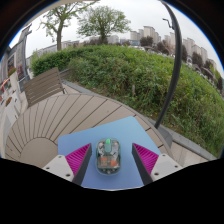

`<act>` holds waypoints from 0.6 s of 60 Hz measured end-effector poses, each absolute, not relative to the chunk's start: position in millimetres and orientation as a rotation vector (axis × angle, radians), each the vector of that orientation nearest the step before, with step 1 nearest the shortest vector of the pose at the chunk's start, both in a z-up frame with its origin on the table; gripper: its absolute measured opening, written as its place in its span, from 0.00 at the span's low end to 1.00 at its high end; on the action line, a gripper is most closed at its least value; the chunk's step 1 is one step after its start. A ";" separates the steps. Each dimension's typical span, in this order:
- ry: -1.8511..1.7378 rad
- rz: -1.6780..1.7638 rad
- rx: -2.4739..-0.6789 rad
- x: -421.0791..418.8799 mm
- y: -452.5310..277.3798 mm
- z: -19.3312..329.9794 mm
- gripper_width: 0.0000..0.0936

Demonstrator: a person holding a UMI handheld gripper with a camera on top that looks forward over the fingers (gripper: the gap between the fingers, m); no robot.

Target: Arrange mouse

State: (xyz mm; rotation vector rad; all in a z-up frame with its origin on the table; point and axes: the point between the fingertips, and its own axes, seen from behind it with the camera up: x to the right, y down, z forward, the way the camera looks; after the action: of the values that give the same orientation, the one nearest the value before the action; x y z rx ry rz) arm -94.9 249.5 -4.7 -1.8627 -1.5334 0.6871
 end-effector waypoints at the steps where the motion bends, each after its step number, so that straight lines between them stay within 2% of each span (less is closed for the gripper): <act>1: -1.523 0.689 -1.872 -89.9 247.4 0.6 0.93; 3: -1.530 0.712 -1.882 -83.5 241.0 11.8 0.90; 10: -1.602 0.744 -1.913 -49.1 220.3 57.4 0.90; 17: -1.700 0.756 -1.868 7.6 198.4 112.7 0.91; 24: -1.764 0.730 -1.856 77.1 182.9 144.0 0.91; 36: -1.787 0.715 -1.838 146.2 158.1 146.0 0.91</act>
State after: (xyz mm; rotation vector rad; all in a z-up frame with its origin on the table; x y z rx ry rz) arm 146.2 158.1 146.0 -1.8376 -1.7870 0.7152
